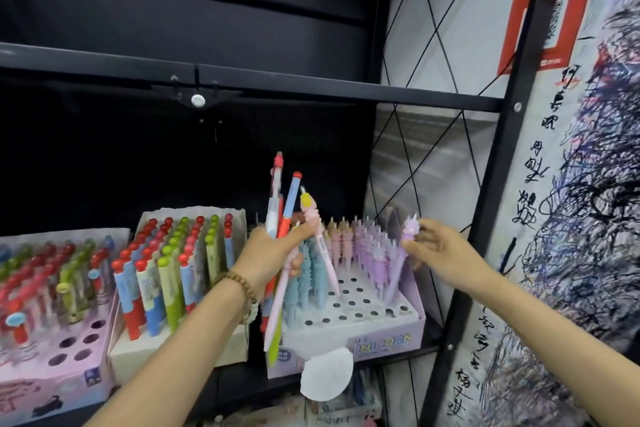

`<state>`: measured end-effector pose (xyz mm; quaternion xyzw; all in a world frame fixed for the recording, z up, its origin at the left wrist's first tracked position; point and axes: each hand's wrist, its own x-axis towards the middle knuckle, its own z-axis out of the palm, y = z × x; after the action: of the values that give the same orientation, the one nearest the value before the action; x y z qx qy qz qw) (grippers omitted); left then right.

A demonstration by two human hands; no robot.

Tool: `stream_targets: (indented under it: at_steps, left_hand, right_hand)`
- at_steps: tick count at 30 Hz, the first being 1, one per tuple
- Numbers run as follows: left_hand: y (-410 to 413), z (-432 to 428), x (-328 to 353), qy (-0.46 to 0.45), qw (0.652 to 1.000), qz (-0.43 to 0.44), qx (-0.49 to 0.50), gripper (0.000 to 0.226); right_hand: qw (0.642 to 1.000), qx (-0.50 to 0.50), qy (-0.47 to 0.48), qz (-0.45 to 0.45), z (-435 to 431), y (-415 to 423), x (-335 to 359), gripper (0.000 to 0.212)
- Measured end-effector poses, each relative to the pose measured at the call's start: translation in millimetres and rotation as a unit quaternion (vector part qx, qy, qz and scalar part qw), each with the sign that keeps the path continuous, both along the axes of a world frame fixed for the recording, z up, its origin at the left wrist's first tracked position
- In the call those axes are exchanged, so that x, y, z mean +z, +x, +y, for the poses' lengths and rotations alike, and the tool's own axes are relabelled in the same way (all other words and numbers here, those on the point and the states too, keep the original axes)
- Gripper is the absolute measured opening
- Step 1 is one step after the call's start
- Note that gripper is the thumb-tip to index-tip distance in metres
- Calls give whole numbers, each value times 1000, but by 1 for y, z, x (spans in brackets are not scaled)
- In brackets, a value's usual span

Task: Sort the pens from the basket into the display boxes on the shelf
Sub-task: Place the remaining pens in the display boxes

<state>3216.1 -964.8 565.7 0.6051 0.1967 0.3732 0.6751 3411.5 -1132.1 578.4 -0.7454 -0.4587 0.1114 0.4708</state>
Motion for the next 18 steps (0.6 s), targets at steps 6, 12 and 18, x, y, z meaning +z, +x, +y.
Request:
stream_targets:
  at_steps: [6,12,18]
  left_hand:
    - [3,-3,-3,-9,1000,-4,-9,44]
    - [2,-7,-4,-7,1000,0,-15,44]
    - [3,-13,-3,-11,999,2,-49,51]
  right_hand:
    - [999,39,-13,-9,4,4,-5,15]
    - [986,81,-133,-52,3,-8,-21,17]
    - [995,30,2,-97,15,-29,27,24]
